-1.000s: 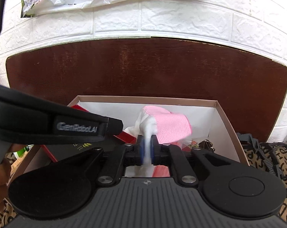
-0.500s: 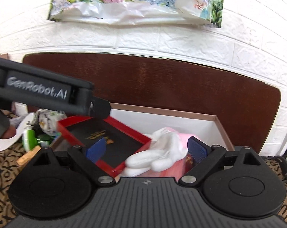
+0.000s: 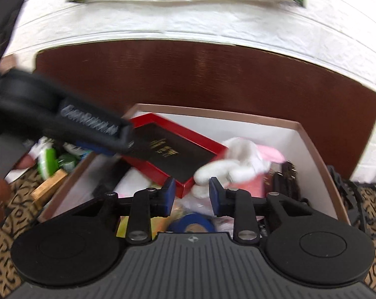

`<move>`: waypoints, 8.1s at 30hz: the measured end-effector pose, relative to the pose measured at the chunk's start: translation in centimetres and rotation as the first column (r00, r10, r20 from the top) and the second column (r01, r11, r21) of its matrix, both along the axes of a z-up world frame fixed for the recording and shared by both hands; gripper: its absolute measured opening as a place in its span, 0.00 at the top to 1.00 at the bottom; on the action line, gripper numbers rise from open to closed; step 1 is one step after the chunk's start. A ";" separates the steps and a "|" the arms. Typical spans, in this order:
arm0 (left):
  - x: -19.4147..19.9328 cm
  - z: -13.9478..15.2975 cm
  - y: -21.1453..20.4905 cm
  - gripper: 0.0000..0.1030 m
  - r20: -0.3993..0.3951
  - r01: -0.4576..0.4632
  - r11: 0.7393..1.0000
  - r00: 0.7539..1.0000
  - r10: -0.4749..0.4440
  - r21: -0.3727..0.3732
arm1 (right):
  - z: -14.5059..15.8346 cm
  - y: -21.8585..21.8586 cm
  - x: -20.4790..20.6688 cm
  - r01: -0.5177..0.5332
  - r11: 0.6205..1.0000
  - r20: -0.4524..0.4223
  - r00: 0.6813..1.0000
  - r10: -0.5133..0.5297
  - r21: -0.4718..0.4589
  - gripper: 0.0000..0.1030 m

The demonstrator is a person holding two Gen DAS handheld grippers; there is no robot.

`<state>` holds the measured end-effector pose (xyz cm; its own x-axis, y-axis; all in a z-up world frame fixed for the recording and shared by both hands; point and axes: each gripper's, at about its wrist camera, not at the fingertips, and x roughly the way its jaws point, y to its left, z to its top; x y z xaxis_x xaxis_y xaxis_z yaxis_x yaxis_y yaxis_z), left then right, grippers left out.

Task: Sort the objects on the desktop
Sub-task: 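Withdraw both tools from the box, then reach left tool to the gold small box while right reaches the black marker, then grasp and lift the gold box with left while right grasps the marker, then carry gold box and marker over the cardboard box and open both grippers, then withdraw both tools from the box back over the bed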

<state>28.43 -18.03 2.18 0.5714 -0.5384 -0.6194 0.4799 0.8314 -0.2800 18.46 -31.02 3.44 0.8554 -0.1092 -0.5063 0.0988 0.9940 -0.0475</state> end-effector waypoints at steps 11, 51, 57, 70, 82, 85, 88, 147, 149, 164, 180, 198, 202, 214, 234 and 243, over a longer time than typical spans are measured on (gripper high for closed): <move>-2.6 1.2 2.6 0.09 0.068 -0.077 0.996 0.994 0.080 -0.043 | 1.0 0.4 -2.3 -0.017 1.000 0.085 0.996 0.015 0.026 0.11; -10.4 -7.2 21.0 0.03 0.196 -0.244 0.961 0.957 0.216 0.132 | -7.2 21.5 -7.9 -0.276 0.961 -0.025 0.961 0.277 0.030 0.22; -5.5 -9.2 19.3 0.14 0.141 -0.193 0.966 0.975 0.169 0.173 | -8.9 22.0 -4.1 -0.229 0.972 -0.074 0.970 0.232 0.053 0.34; 1.6 -11.3 17.8 0.53 -0.004 -0.160 0.977 0.987 0.162 0.141 | -10.7 20.3 -0.1 -0.181 0.978 -0.086 0.978 0.190 0.102 0.59; 0.2 -10.8 17.1 0.77 0.006 -0.198 0.964 0.980 0.200 0.179 | -10.3 19.0 -1.4 -0.179 0.972 -0.091 0.977 0.194 0.153 0.85; -1.0 -10.5 17.4 0.80 -0.004 -0.205 0.964 0.978 0.209 0.172 | -10.0 18.6 -2.5 -0.187 0.969 -0.104 0.973 0.205 0.163 0.86; -2.9 -10.2 17.8 0.80 -0.020 -0.203 0.966 0.978 0.209 0.162 | -9.8 18.3 -4.1 -0.206 0.967 -0.122 0.967 0.224 0.149 0.86; -20.3 -6.1 11.0 0.79 -0.010 -0.030 0.963 0.999 0.034 0.268 | -7.0 12.7 -18.5 -0.219 0.961 -0.138 0.960 0.244 0.171 0.83; -20.2 -4.8 9.5 0.79 0.016 -0.020 0.970 1.000 0.017 0.243 | -5.7 11.8 -18.7 -0.209 0.964 -0.097 0.969 0.227 0.167 0.83; -13.0 3.6 -1.6 0.79 0.099 0.026 0.996 0.994 -0.035 0.091 | 3.7 1.6 -13.5 -0.098 0.989 0.138 0.987 0.082 0.115 0.83; -2.6 0.6 -14.0 0.79 0.010 0.076 0.993 0.997 -0.077 0.090 | 0.0 -9.1 -3.2 0.060 0.989 0.118 0.990 -0.076 0.135 0.83; -2.8 0.6 -14.5 0.07 0.093 0.027 0.997 0.995 -0.034 0.075 | -1.8 -10.3 -2.9 0.126 0.992 0.140 0.982 -0.123 -0.013 0.38; -3.2 0.8 -14.0 0.01 0.085 0.006 0.997 0.996 -0.013 0.073 | -1.8 -9.7 -3.9 0.134 0.990 0.171 0.977 -0.123 -0.051 0.11; -5.7 -0.6 -12.6 0.01 0.101 -0.008 0.982 0.995 -0.011 0.190 | -0.9 -7.7 -5.3 0.104 0.992 0.121 0.988 -0.095 -0.069 0.00; -13.7 1.9 -0.8 0.00 0.195 -0.077 0.990 0.979 0.054 0.117 | 1.7 1.1 -11.1 0.018 0.998 0.176 0.984 -0.007 -0.056 0.00; -16.1 -1.6 8.7 0.00 0.147 -0.168 0.982 0.977 0.154 0.087 | -0.4 9.0 -13.2 -0.091 0.990 0.160 0.981 0.107 -0.105 0.00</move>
<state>12.34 -9.36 0.55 0.7297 -0.3725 -0.5734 0.3656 0.9212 -0.1331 5.30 -22.04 2.99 0.9354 -0.0617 -0.3483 0.0150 0.9907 -0.1352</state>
